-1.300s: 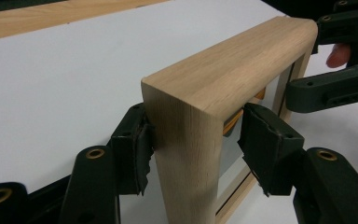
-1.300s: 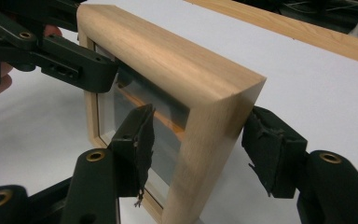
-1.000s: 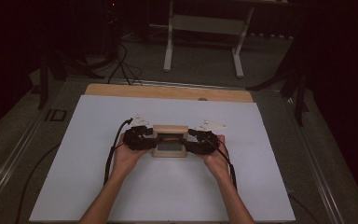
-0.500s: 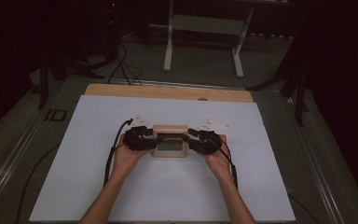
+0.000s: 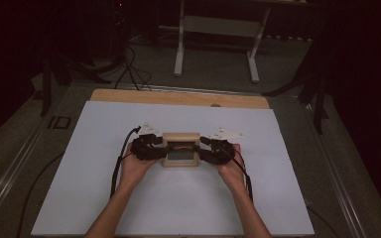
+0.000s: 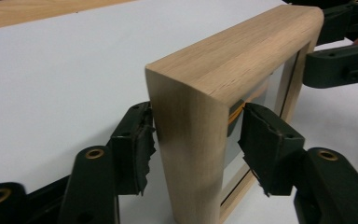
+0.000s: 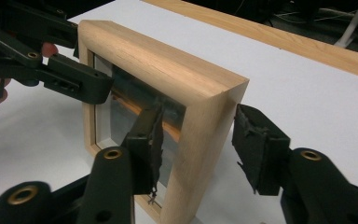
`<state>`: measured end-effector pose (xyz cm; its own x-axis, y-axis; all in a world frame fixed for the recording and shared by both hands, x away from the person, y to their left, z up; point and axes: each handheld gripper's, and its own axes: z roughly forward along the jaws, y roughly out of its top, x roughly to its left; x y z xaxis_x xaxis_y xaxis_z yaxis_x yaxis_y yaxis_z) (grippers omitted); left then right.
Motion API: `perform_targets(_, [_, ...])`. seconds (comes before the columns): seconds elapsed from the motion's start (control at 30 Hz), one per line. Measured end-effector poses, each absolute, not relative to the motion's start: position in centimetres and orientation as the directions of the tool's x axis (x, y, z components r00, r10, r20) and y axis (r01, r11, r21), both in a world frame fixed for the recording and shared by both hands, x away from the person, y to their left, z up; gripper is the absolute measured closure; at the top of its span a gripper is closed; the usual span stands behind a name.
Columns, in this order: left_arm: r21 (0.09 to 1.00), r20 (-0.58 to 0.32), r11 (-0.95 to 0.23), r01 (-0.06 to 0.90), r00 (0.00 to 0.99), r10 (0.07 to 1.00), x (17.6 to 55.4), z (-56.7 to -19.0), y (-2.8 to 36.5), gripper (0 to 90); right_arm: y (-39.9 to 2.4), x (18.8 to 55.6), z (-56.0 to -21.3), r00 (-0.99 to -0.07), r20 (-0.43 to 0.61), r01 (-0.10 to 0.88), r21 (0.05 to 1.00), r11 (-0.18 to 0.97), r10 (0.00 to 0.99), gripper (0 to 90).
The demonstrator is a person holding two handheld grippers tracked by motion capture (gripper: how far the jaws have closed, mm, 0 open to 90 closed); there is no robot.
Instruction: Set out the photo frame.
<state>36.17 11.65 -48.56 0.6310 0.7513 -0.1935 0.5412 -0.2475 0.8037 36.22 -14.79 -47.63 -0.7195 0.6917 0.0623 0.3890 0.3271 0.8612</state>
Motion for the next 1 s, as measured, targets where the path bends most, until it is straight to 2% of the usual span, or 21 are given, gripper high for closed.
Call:
perform_targets(0.47, [0.804,-0.183,-0.260,0.534,0.639,0.747,35.4,-47.9,12.6,41.6,-15.7,35.6,-47.4,-0.728,0.058,0.391,0.854,0.343,0.683,46.0])
perform_targets(1.0, [0.827,-0.158,-0.253,0.502,0.640,0.752,33.2,-46.2,14.3,41.5,-16.2,34.6,-46.6,-0.741,0.037,0.382,0.844,0.376,0.670,44.0])
